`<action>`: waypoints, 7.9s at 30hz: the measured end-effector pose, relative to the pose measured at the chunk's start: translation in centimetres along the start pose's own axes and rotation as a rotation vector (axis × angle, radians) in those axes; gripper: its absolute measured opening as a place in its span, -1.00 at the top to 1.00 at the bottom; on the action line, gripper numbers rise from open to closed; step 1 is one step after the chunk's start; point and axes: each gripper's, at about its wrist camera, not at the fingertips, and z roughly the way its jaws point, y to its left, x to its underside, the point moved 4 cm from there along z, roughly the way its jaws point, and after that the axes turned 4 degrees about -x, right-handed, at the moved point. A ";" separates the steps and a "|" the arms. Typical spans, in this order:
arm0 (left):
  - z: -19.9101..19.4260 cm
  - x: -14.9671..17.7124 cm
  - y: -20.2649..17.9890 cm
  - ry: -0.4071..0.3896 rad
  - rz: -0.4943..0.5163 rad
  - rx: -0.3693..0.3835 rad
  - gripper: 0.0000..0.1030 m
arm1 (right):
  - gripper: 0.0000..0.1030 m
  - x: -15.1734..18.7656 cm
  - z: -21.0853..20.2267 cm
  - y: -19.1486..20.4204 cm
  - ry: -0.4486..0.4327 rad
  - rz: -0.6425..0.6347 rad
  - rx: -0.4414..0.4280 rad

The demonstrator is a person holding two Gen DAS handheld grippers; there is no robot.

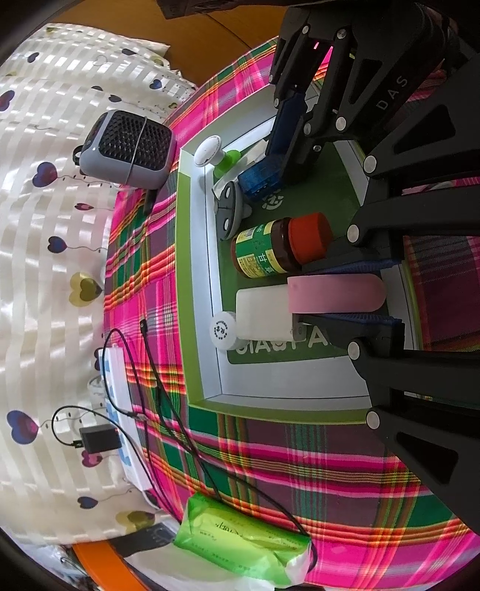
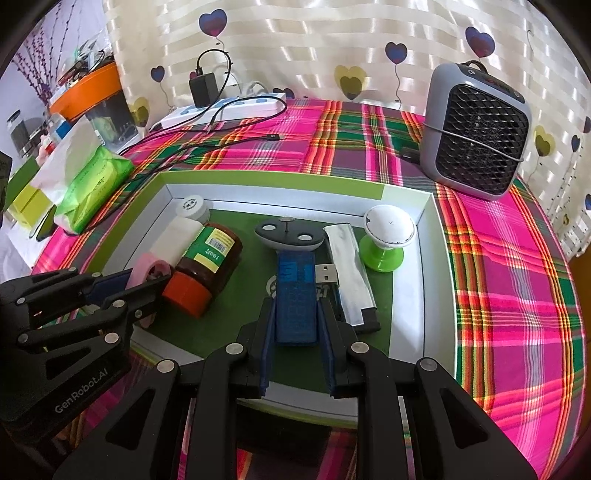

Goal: Organize rigid objects
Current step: 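Lower and release the pink clip with the left tool while the right tool releases the blue stick, then withdraw both tools from the box toward the last items beside it, then grasp the second pink clip with the left tool while the right tool grasps the black cylinder, then lift the pink clip with the left tool while the right tool lifts the black cylinder, then carry the pink clip into the box with the left tool while the right tool carries the black cylinder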

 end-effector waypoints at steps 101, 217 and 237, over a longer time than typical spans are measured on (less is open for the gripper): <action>-5.2 5.8 -5.4 0.010 -0.008 0.132 0.39 | 0.11 7.4 -7.7 -3.7 -0.118 0.183 -0.034; -3.9 5.9 -0.2 0.002 -0.016 0.044 0.56 | 0.43 6.6 -3.1 5.1 0.015 -0.306 -0.139; -4.0 5.8 -0.2 0.002 -0.026 0.052 0.57 | 0.45 6.6 -3.3 5.0 0.014 -0.297 -0.136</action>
